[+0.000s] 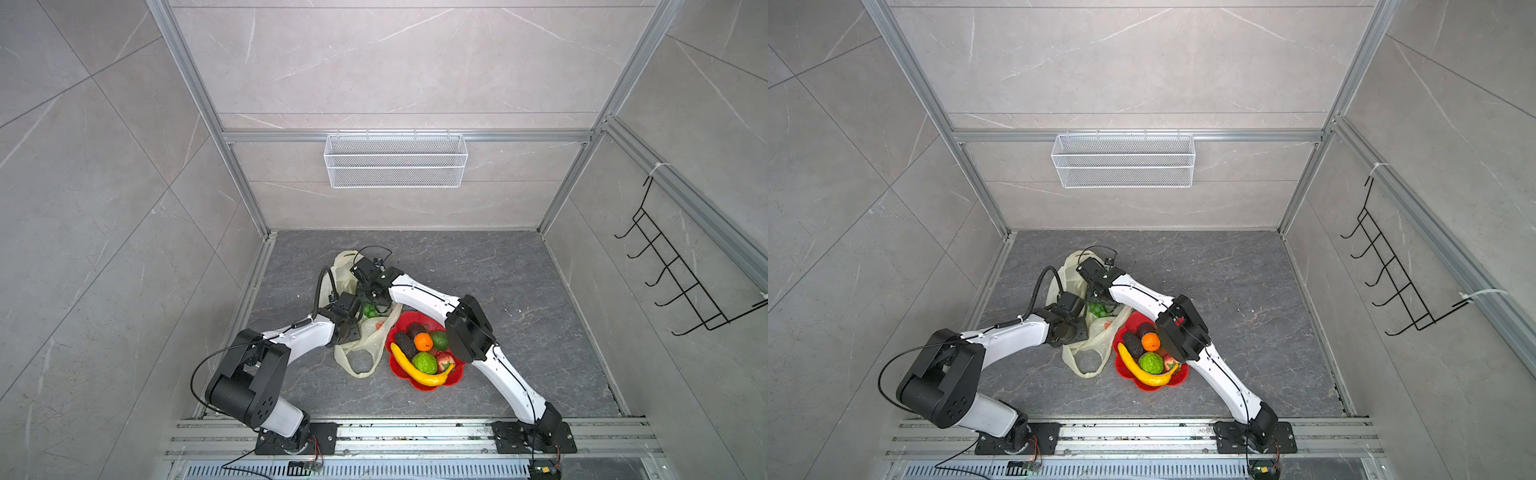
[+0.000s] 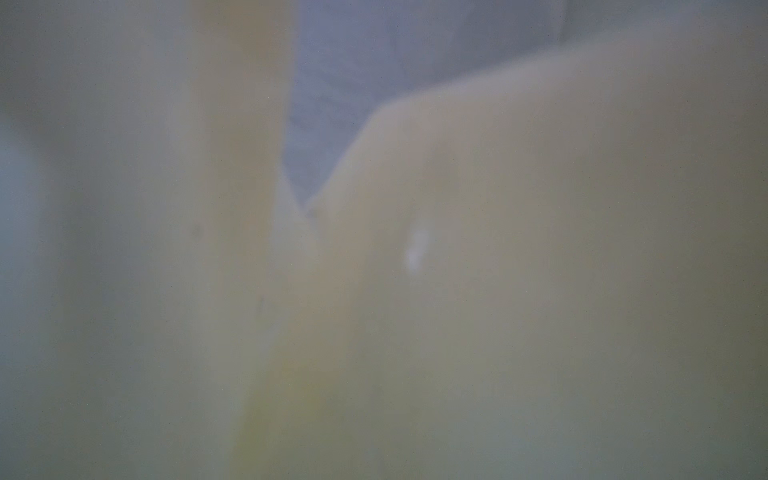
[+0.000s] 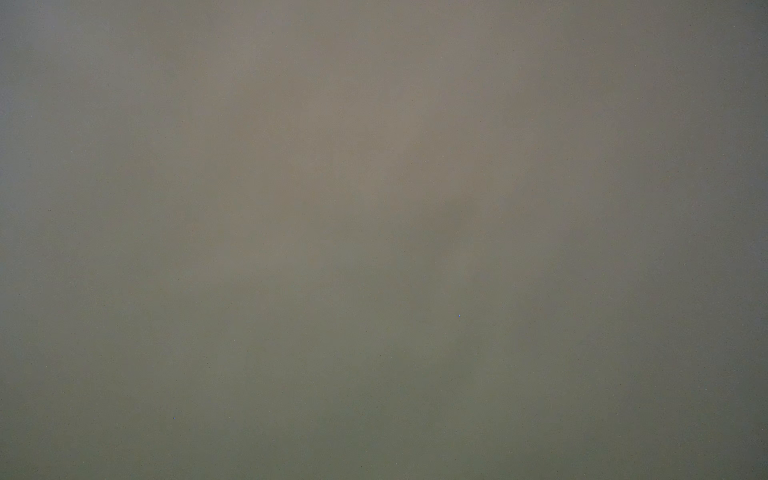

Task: Take the fake fruits out of the plastic bag
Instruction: 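Reach deep into the bag and grasp the green grapes with the right gripper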

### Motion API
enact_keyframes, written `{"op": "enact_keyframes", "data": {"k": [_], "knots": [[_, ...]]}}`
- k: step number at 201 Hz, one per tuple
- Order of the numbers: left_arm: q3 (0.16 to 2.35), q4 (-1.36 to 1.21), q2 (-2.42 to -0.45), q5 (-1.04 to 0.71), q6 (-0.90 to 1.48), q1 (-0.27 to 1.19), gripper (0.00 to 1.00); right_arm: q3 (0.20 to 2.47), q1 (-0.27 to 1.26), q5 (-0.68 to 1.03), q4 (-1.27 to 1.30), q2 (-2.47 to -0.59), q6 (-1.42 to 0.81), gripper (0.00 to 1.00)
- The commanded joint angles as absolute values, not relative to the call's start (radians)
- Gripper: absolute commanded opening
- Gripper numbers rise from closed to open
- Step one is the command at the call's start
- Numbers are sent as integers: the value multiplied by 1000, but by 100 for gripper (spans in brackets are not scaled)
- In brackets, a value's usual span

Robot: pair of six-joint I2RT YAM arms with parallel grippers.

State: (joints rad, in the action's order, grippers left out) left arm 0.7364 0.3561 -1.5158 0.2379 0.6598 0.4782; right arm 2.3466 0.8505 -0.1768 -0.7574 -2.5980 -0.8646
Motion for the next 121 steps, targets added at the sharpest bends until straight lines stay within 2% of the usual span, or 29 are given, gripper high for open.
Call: {"op": "enact_keyframes", "data": {"k": [1, 31, 51, 89, 121], "knots": [[721, 343, -1485, 256, 662, 485, 62, 2403, 845, -236, -892, -2650, -891, 72], [715, 339, -1482, 256, 663, 485, 62, 2356, 834, -226, -843, -2615, -890, 73], [715, 335, -1482, 253, 663, 486, 62, 2404, 826, -216, -866, -2649, -887, 70], [715, 334, -1477, 255, 663, 488, 62, 2491, 823, -184, -891, -2709, -875, 55], [721, 342, -1485, 261, 663, 488, 62, 2411, 822, -118, -781, -2650, -865, 42]]}}
